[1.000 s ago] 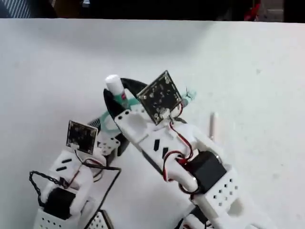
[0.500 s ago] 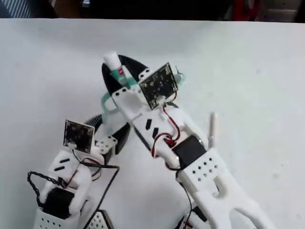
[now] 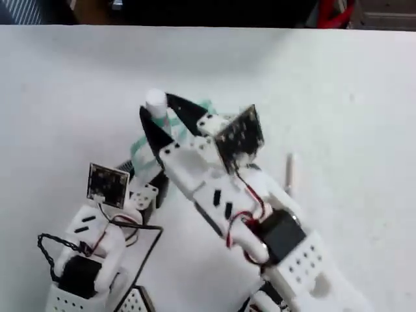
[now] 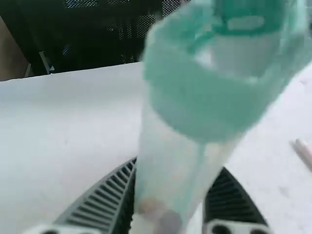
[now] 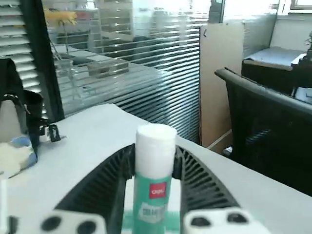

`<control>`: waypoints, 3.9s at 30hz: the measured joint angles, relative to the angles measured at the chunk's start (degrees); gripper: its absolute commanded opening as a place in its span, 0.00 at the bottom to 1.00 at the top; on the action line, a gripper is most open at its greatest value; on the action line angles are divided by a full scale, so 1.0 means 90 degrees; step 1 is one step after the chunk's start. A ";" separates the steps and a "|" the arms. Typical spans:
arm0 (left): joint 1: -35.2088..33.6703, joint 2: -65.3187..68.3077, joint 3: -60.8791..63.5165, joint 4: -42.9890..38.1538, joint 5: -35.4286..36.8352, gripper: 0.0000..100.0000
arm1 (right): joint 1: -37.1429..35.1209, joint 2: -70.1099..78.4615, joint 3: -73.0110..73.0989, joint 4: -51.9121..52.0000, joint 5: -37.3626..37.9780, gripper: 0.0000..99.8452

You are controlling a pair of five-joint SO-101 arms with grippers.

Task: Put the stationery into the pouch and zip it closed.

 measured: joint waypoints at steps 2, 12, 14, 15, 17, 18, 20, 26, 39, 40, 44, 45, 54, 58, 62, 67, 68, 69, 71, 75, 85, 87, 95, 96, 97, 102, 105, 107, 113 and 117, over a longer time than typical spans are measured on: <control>0.0000 0.0010 0.0000 0.0000 0.0000 0.05 | -0.0049 -0.0234 0.0000 0.0283 0.0000 0.02; 0.0000 0.0010 0.0010 0.0000 0.0000 0.05 | -0.0166 -0.0430 -0.0010 0.1006 0.0127 0.02; 0.0000 0.0010 0.0010 0.0000 0.0000 0.07 | -0.0264 -0.0352 -0.0010 0.1006 0.0342 0.03; -0.0020 0.0010 0.0010 0.0000 0.0000 0.09 | -0.0293 -0.0264 -0.0020 0.0957 0.0420 0.05; -0.0010 0.0010 0.0010 0.0000 0.0000 0.16 | -0.0322 -0.0059 -0.0068 0.1006 0.0518 0.13; 0.0000 0.0010 0.0010 0.0000 0.0000 0.19 | -0.0342 0.0156 -0.0127 0.1026 0.0547 0.17; -0.0010 0.0010 0.0010 0.0000 0.0000 0.21 | -0.0400 0.0381 -0.0274 0.1201 0.0576 0.24; -0.0049 0.0010 0.0000 0.0000 0.0000 0.20 | -0.0381 0.1074 -0.1260 0.1905 0.0576 0.25; -0.0078 0.0010 0.0000 0.0000 0.0000 0.20 | 0.1348 0.0205 -0.2589 0.3624 0.0576 0.25; -0.0078 0.0010 0.0000 0.0000 0.0000 0.20 | 0.1680 0.0176 -0.2589 0.3790 0.0576 0.25; -0.0078 0.0010 0.0000 0.0000 0.0000 0.20 | 0.3136 0.0195 -0.2110 0.4308 0.0576 0.25; -0.0078 0.0010 0.0000 0.0000 0.0000 0.20 | 0.3526 0.0264 -0.1875 0.4376 0.0576 0.25; -0.0078 0.0010 0.0000 0.0000 0.0000 0.20 | 0.6027 0.1524 0.1006 0.3145 0.0586 0.25; -0.0078 -0.0020 0.0039 0.0000 0.0000 0.20 | 0.6222 0.2120 0.1172 0.2950 0.0977 0.25; -0.0078 -0.0039 0.0049 0.0000 0.0000 0.20 | 0.6291 0.2784 0.1172 0.2882 0.1416 0.25; -0.0078 -0.0039 0.0049 0.0000 0.0000 0.20 | 0.6076 0.3409 0.1211 0.2882 0.1260 0.25; -0.0078 -0.0039 0.0049 0.0000 0.0000 0.20 | 0.5949 0.3507 0.1211 0.2882 0.1221 0.25; -0.0078 -0.0039 0.0049 0.0000 0.0000 0.20 | 0.5880 0.3595 0.1211 0.2872 0.1201 0.25; -0.0078 -0.0049 0.0049 0.0059 0.0000 0.20 | 0.5851 0.3761 0.1211 0.2862 0.1162 0.25; -0.0078 -0.0049 0.0049 0.0098 0.0000 0.20 | 0.5822 0.4230 0.1211 0.2462 0.1201 0.25; -0.0078 -0.0049 0.0049 0.0107 0.0000 0.20 | 0.5460 0.5402 0.0772 0.2198 0.1807 0.25; -0.0078 -0.0049 0.0049 0.0107 0.0000 0.20 | 0.5509 0.5480 0.0703 0.2188 0.1807 0.20; -0.0078 -0.0049 0.0049 0.0107 0.0000 0.20 | 0.5509 0.5490 0.0684 0.1954 0.1846 0.03; -0.0078 -0.0049 0.0049 0.0107 0.0000 0.20 | 0.5499 0.5490 0.0684 0.1924 0.1846 0.02; -0.0078 -0.0049 0.0049 0.0107 0.0000 0.20 | 0.5499 0.5490 0.0684 0.1915 0.1846 0.02; -0.0078 -0.0049 0.0049 0.0107 0.0000 0.20 | 0.5509 0.5490 0.0684 0.1915 0.1846 0.02; -0.0078 -0.0049 0.0049 0.0107 0.0000 0.20 | 0.5509 0.5490 0.0684 0.1915 0.1846 0.02; -0.0078 -0.0049 0.0049 0.0107 0.0000 0.20 | 0.5509 0.5490 0.0684 0.1915 0.1846 0.02; -0.0078 -0.0049 0.0049 0.0107 0.0000 0.20 | 0.5636 0.5490 0.0684 0.1915 0.1846 0.02; -0.0078 -0.0049 0.0049 0.0107 0.0000 0.20 | 0.5617 0.5470 0.0684 0.1915 0.1846 0.02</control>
